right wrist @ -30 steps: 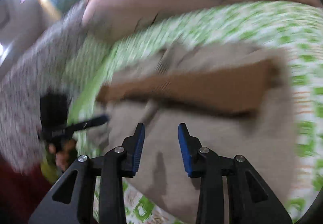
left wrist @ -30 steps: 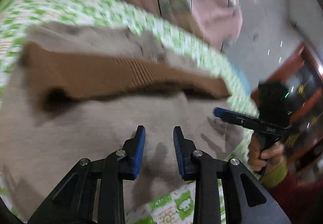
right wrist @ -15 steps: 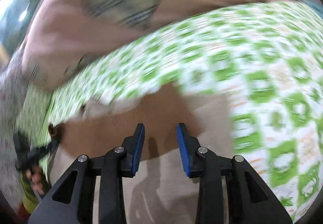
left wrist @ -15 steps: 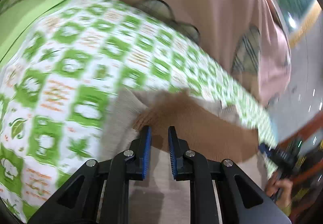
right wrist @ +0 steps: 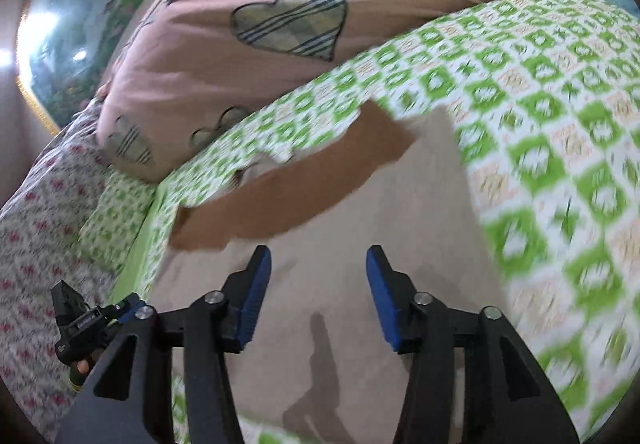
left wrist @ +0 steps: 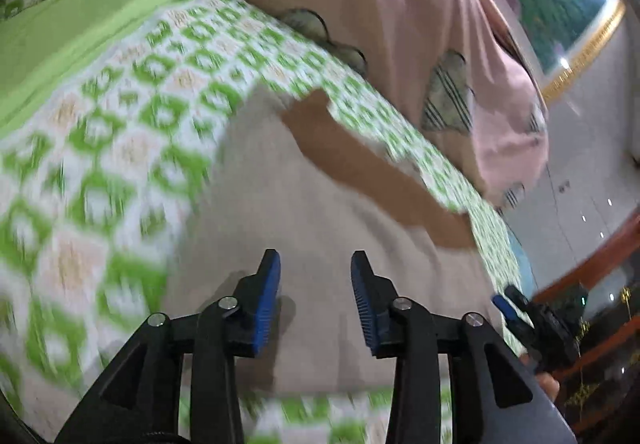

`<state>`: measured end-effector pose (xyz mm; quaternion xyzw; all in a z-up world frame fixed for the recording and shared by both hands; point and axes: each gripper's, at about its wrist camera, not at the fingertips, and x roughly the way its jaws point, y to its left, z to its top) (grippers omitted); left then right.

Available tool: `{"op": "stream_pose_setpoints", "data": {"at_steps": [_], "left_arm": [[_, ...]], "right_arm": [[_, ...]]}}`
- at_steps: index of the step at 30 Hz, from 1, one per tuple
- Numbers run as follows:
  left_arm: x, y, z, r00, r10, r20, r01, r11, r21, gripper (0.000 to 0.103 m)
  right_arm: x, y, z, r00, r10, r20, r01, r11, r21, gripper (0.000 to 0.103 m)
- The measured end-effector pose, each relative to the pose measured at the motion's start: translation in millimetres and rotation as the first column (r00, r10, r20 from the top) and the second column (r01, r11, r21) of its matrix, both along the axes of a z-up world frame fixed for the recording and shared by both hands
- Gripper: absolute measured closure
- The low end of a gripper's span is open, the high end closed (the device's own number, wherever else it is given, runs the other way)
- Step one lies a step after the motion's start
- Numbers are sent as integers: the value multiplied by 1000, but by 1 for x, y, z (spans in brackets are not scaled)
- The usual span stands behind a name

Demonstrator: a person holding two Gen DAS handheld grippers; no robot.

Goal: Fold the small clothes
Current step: 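Lift the hem with both grippers and fold it over toward the collar, then grasp the folded sweater edge with the left gripper while the right gripper grasps the other edge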

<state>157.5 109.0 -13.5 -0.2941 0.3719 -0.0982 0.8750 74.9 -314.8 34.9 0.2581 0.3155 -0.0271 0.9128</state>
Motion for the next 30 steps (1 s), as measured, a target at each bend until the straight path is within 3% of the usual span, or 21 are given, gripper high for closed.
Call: {"op": "stream_pose_setpoints", "data": {"at_steps": [5,13,23,30], "left_arm": [[-39,-26,-18,996,-69,-62,66,996,-53,58],[-59,-46,-41,991,-89,-98,78,990,-113,56],[-48,-43,-53,995,-33,-96,15,983,-184,52],[-15,-5,-59,991,110,-74,-126,956,-264,52]], "right_arm": [[-21,30,-8,999,52,-4,-52,998,19,49],[-47,63,-23,996,89,-5,-89,994,61,45],[-52,72,-30,994,107,-25,-104,990,90,45],[-52,72,-31,994,108,-34,-104,987,120,45]]}}
